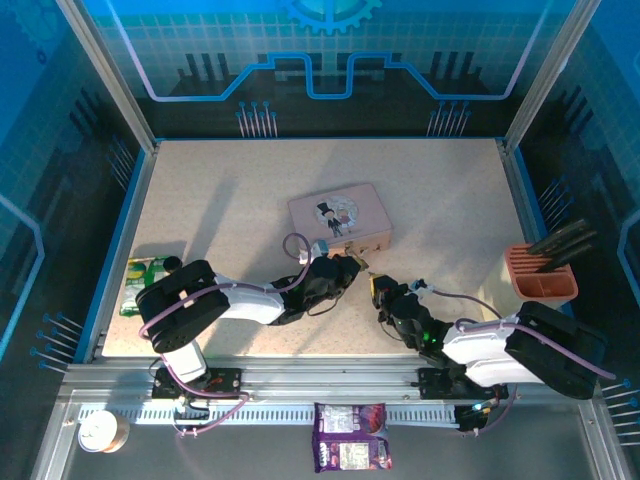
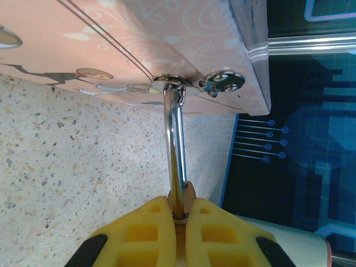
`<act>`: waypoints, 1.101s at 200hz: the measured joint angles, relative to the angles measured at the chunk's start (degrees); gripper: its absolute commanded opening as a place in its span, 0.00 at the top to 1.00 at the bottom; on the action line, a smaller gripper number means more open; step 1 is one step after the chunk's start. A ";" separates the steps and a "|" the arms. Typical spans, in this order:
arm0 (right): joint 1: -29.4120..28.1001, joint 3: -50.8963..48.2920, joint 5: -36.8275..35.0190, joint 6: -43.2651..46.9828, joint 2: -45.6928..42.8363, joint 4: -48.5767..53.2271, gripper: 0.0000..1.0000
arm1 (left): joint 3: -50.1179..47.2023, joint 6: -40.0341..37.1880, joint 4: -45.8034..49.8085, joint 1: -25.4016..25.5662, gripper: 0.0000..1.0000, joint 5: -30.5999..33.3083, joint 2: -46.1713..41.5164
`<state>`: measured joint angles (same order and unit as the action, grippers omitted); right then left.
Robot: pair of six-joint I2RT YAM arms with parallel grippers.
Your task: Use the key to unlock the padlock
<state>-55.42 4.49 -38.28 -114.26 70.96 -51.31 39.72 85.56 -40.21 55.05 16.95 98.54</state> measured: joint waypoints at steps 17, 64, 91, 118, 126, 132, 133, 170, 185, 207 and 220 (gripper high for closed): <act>0.09 0.00 0.28 0.02 -0.11 -0.04 1.00 | 0.00 -0.15 0.00 0.00 1.00 0.02 0.00; 0.81 0.00 2.40 0.04 -1.46 -0.07 1.00 | 0.00 -0.46 0.02 0.15 1.00 -0.02 0.09; 1.16 0.00 3.50 0.09 -0.76 -0.68 1.00 | 0.00 -0.59 0.02 0.33 1.00 -0.09 0.11; 1.77 0.00 4.68 0.07 1.01 -2.38 1.00 | 0.00 -1.09 0.09 0.48 1.00 0.00 0.20; 2.01 0.00 5.05 0.20 1.77 -3.34 1.00 | 0.00 -1.49 0.09 0.52 1.00 0.00 0.22; 2.29 0.00 5.55 0.28 2.38 -4.26 1.00 | 0.00 -1.60 0.17 0.66 1.00 -0.02 0.22; 2.34 0.00 5.62 0.31 2.45 -4.39 1.00 | 0.00 -1.62 0.20 0.66 1.00 0.00 0.22; 4.22 0.00 8.83 1.44 5.40 -7.80 1.00 | 0.00 -2.08 0.66 0.85 1.00 0.94 0.31; 4.79 0.00 10.16 2.29 6.45 -8.81 0.96 | 0.00 -2.10 1.14 0.90 1.00 1.40 0.31; 5.92 0.00 12.79 4.33 7.30 -9.22 0.83 | 0.00 -2.54 2.54 1.01 1.00 1.95 0.28; 6.99 0.00 15.17 6.54 7.21 -8.37 0.76 | 0.00 -3.21 4.20 1.11 1.00 1.90 -0.11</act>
<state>-48.42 4.49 -23.11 -107.72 78.17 -59.68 39.72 82.35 -36.01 56.16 18.85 98.43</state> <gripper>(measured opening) 0.182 0.080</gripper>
